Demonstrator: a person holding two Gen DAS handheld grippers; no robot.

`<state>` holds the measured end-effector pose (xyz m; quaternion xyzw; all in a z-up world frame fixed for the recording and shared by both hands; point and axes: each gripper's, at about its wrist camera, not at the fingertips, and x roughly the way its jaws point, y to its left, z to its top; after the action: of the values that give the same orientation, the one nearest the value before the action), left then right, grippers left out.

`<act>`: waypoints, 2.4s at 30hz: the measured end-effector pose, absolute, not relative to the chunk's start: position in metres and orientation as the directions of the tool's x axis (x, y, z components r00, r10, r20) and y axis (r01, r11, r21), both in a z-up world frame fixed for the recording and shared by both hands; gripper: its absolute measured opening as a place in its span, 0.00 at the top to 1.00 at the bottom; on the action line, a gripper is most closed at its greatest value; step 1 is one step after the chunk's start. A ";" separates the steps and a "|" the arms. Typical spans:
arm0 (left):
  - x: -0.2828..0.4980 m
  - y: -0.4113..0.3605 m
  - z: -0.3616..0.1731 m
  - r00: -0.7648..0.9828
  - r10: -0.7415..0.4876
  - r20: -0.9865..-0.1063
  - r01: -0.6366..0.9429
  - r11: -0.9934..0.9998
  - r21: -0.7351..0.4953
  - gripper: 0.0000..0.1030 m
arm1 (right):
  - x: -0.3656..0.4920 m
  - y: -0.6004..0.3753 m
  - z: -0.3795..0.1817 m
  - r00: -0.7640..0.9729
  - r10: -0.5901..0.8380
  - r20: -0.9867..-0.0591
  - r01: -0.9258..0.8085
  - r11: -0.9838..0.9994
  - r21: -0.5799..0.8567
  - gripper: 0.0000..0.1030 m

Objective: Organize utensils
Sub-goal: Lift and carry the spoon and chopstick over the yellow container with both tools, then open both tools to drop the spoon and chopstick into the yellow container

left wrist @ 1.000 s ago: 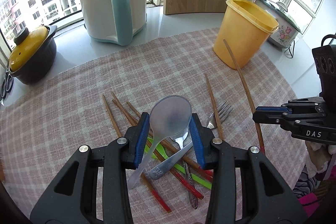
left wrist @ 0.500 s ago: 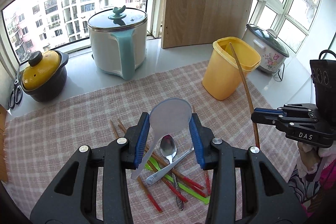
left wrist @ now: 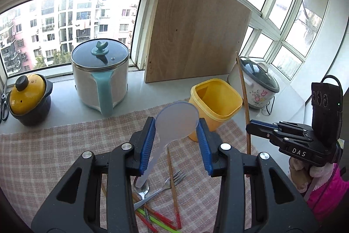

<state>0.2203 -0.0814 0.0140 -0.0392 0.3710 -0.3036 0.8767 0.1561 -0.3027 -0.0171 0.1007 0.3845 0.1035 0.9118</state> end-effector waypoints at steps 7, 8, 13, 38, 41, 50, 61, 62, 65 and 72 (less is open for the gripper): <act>0.231 -0.126 0.034 0.533 -0.624 -0.571 0.548 0.769 -0.329 0.62 | 0.171 -0.328 0.002 0.730 0.197 -0.654 -0.080 0.976 0.205 0.95; 0.233 -0.132 0.036 0.531 -0.631 -0.565 0.553 0.764 -0.333 0.62 | 0.174 -0.330 0.003 0.734 0.187 -0.653 -0.076 0.978 0.194 0.95; 0.244 -0.162 0.047 0.522 -0.661 -0.539 0.575 0.739 -0.351 0.62 | 0.195 -0.339 0.009 0.749 0.135 -0.649 -0.063 0.989 0.133 0.95; 0.314 -0.241 0.026 0.481 -0.718 -0.503 0.542 0.695 -0.473 0.62 | 0.287 -0.393 -0.006 0.783 0.030 -0.621 0.031 0.996 0.088 0.95; 0.318 -0.243 0.012 0.470 -0.709 -0.526 0.526 0.703 -0.479 0.62 | 0.287 -0.393 -0.016 0.773 0.032 -0.634 0.032 0.996 0.089 0.95; 0.314 -0.241 -0.012 0.450 -0.675 -0.585 0.506 0.732 -0.456 0.62 | 0.278 -0.394 -0.037 0.725 0.032 -0.688 0.036 0.996 0.085 0.95; 0.301 -0.234 -0.013 0.453 -0.643 -0.617 0.508 0.755 -0.414 0.62 | 0.261 -0.394 -0.041 0.691 0.001 -0.723 0.057 0.997 0.056 0.93; 0.300 -0.232 -0.013 0.453 -0.643 -0.618 0.507 0.755 -0.415 0.62 | 0.259 -0.395 -0.041 0.689 0.000 -0.725 0.060 0.997 0.057 0.87; 0.295 -0.227 -0.011 0.458 -0.641 -0.616 0.509 0.757 -0.411 0.62 | 0.252 -0.396 -0.039 0.692 -0.003 -0.722 0.070 0.996 0.063 0.74; 0.285 -0.212 0.003 0.477 -0.640 -0.602 0.514 0.759 -0.399 0.62 | 0.232 -0.393 -0.031 0.697 0.002 -0.718 0.070 0.995 0.071 0.74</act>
<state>0.2849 -0.2119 0.0030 -0.0819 0.3841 -0.3375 0.8555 0.2315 -0.3925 -0.0305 0.0463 0.3891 -0.0187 0.9198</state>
